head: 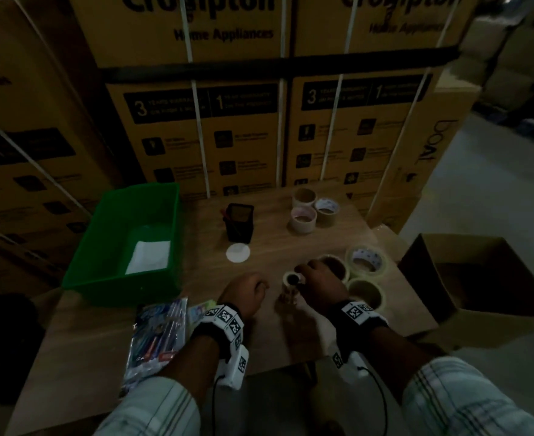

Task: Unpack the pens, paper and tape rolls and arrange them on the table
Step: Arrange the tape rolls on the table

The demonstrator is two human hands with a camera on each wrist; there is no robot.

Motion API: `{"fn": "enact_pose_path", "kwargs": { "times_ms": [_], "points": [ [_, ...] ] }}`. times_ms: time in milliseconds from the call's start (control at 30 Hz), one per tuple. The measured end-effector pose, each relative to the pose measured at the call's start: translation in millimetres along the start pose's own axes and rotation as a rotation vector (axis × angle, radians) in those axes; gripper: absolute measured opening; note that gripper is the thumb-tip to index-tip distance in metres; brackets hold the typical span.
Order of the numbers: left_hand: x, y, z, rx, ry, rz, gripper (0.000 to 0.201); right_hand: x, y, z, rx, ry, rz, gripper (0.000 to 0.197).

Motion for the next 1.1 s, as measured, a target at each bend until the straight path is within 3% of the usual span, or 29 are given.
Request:
{"fn": "enact_pose_path", "kwargs": {
  "times_ms": [167,367,600,800,1100],
  "points": [
    [-12.1,-33.8,13.1,0.114,-0.049,0.039,0.024,-5.6,-31.6,21.0,0.129,-0.007,-0.124,0.069],
    [-15.6,-41.4,11.5,0.249,-0.024,0.096,0.029,-20.3,-50.4,16.1,0.305,0.028,-0.32,0.085],
    [-13.5,-36.7,-2.1,0.327,-0.031,0.117,0.025,-39.5,-54.4,1.9,0.342,0.069,-0.37,0.078],
    [-19.8,-40.7,-25.7,0.329,0.0,0.074,0.024,-48.2,-58.0,-2.7,0.251,0.117,-0.424,0.061],
    [-24.3,-70.1,-21.0,0.206,0.108,0.088,0.026,1.7,-78.9,5.3,0.165,0.067,-0.312,0.053]
  ]
}}
Point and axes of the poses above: each hand's wrist, its own y-axis away from the middle knuckle, its own x-axis out of the back of the hand, z = x × y, the point moved 6 cm from there along -y, towards the middle knuckle, and after that the axes turned 10 degrees about -x, right-handed, at the moved point
